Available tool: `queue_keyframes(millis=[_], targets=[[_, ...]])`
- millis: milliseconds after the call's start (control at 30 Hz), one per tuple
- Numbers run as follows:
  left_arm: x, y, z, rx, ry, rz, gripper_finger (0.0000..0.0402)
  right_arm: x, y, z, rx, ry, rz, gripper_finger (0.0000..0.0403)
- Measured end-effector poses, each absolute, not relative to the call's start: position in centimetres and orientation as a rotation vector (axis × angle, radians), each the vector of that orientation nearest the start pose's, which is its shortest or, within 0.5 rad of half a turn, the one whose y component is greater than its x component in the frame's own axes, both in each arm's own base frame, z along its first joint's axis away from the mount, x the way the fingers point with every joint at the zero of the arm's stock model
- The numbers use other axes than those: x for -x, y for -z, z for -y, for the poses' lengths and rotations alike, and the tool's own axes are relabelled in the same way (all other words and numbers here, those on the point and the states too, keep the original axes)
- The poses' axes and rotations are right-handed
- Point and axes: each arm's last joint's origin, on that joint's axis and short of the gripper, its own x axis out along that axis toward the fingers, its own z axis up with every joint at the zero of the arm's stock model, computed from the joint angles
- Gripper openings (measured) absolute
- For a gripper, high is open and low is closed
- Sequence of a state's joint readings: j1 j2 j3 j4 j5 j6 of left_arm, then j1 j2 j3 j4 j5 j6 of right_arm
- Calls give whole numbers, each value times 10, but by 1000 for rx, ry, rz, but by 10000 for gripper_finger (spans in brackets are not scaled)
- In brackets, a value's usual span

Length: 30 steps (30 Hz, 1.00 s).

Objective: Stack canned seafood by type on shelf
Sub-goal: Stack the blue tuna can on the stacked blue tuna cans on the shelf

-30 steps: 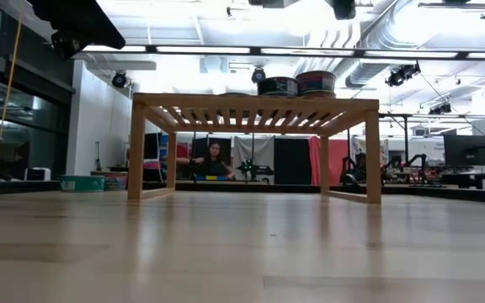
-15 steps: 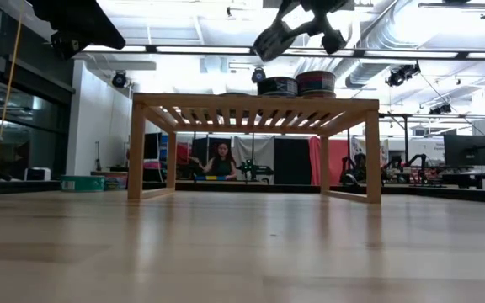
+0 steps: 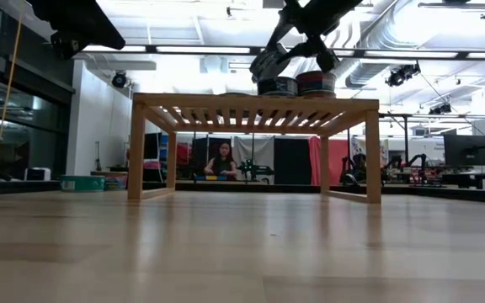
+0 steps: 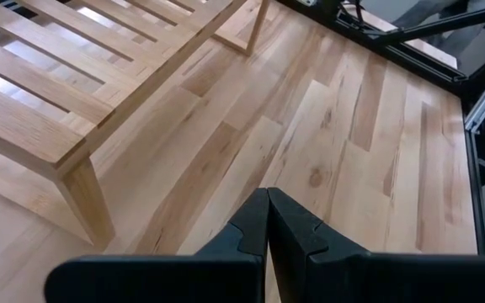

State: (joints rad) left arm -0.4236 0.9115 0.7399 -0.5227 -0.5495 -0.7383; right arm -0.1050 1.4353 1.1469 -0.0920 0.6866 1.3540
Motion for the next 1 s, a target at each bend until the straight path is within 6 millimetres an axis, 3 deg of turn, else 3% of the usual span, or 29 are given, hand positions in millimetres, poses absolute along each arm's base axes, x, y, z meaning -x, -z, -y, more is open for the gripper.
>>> queue_keyframes(millis=[433, 667, 1000], targets=[[-171, -270, 61, 364, -328, -534, 0, -315, -316, 54, -1128, 919, 169, 135], [-171, -270, 61, 363, -328, -535, 0, -314, -315, 55, -964, 930, 78, 136], [-171, -270, 61, 362, -327, -535, 0, -314, -315, 56, -1067, 931, 126, 136]])
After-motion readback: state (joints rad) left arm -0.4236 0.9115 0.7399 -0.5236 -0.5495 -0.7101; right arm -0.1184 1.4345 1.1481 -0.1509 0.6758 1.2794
